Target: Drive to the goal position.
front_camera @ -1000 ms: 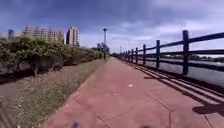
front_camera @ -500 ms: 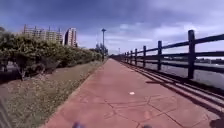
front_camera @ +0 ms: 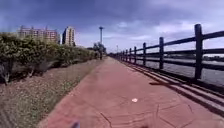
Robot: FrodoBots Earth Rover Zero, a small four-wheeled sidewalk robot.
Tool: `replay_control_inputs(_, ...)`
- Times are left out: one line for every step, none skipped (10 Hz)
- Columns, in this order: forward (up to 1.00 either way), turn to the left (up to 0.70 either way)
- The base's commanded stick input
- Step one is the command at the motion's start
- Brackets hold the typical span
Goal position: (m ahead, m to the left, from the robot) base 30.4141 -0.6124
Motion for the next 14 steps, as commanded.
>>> replay_control_inputs(0.7,0.0)
replay_control_inputs(0.7,0.0)
replay_control_inputs(0.7,0.0)
replay_control_inputs(0.7,0.0)
replay_control_inputs(0.7,0.0)
replay_control_inputs(0.7,0.0)
replay_control_inputs(0.7,0.0)
replay_control_inputs(0.7,0.02)
replay_control_inputs(0.7,0.13)
replay_control_inputs(0.7,0.35)
replay_control_inputs(0.7,0.35)
replay_control_inputs(0.7,0.35)
replay_control_inputs(0.7,0.35)
replay_control_inputs(0.7,0.13)
